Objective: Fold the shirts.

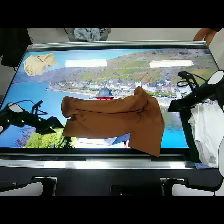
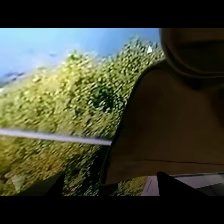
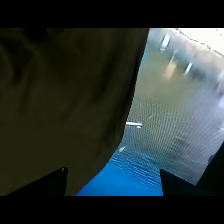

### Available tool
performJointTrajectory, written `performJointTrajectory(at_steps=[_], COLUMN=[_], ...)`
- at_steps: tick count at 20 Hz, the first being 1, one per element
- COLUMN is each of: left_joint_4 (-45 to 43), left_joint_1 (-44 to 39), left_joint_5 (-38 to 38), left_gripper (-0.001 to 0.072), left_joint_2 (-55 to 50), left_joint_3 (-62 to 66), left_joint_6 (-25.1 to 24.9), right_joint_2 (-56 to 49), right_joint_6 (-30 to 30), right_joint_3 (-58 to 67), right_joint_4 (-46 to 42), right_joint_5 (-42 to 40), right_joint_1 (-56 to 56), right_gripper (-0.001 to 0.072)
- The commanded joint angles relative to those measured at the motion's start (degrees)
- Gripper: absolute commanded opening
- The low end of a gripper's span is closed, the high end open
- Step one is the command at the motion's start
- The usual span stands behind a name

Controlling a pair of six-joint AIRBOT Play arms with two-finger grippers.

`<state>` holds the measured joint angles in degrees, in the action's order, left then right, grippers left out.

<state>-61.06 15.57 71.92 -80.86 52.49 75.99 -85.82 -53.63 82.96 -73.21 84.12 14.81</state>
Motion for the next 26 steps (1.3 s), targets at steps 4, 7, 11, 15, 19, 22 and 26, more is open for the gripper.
performJointTrajectory(at_steps=[4, 7, 11, 15, 19, 22, 26], left_joint_4=[5.64, 5.62, 5.62, 5.62, 5.62, 5.64, 5.55], left_joint_1=[-4.24, -4.24, -4.24, -4.24, -4.24, -4.24, -3.98], left_joint_5=[-6.03, -8.92, -8.81, -8.5, -8.5, -8.52, -8.48], left_gripper=[0.0514, 0.0064, 0.0027, 0.0028, 0.0028, 0.0028, 0.0024], left_joint_2=[-2.58, -2.51, -1.68, 1.38, 3.56, 4.07, 9.42], left_joint_3=[-5.64, -5.31, -4.66, -4.61, -4.61, -4.48, 2.89], left_joint_6=[-0.96, 1.11, 1.11, 1.09, 0.92, 0.92, -1.03], right_joint_2=[0.07, 0.04, -0.74, -6.56, -9.11, -9.11, -2.49], right_joint_6=[2.05, 1.99, 2.54, 3.5, 3.41, 3.74, 9.46], right_joint_3=[-0.85, -3.93, -12.98, -13.79, -13.81, -13.79, -8.66], right_joint_4=[-1.33, -2.89, 1.62, 7.69, 7.23, 12.26, 14.19], right_joint_5=[2.4, 0.68, -10.27, -16.55, -14.45, -10.84, -10.43], right_joint_1=[1.36, 1.36, -0.48, -1.42, -1.44, -1.55, -1.42], right_gripper=[0.0672, 0.0696, 0.067, 0.0629, 0.0581, 0.0281, 0.0049])
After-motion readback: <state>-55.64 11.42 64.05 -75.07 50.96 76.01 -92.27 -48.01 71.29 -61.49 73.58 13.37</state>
